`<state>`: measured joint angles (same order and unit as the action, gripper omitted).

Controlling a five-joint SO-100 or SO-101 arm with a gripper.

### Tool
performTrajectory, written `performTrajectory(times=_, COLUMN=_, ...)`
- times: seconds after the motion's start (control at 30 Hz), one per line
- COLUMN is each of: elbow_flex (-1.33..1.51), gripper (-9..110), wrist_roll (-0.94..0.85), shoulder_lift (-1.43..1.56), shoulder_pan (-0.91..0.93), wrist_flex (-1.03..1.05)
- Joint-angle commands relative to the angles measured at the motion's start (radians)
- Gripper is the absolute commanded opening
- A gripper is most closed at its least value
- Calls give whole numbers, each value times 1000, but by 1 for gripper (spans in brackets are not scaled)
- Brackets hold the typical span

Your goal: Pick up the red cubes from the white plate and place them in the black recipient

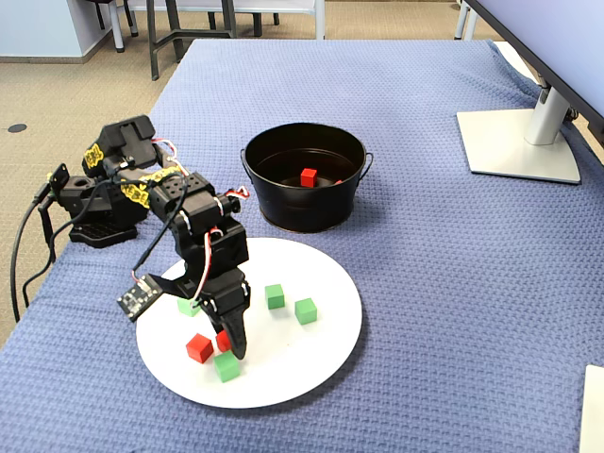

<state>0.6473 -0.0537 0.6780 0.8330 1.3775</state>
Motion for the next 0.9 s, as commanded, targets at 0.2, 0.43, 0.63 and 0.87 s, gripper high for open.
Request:
performTrajectory(times=0.2, elbow_flex=-89, gripper=9, wrist_roll=-29, shoulder_lift=-5, shoulder_pan=12, wrist_flex=-3)
performTrajectory(times=0.43, elbow_flex=-94, gripper=0, wrist_roll=-38, shoulder_lift=-3, shoulder_pan=12, wrist_flex=-5)
performTrajectory(times=0.63, elbow_flex=-109, gripper=0, wrist_roll=-11, shoulder_lift=18, shoulder_pan=17, wrist_flex=9)
performTrajectory(times=0.87, elbow_flex=-187, gripper=0, wrist_roll=21, shoulder_lift=173, shoulder_pan=29, wrist_flex=115)
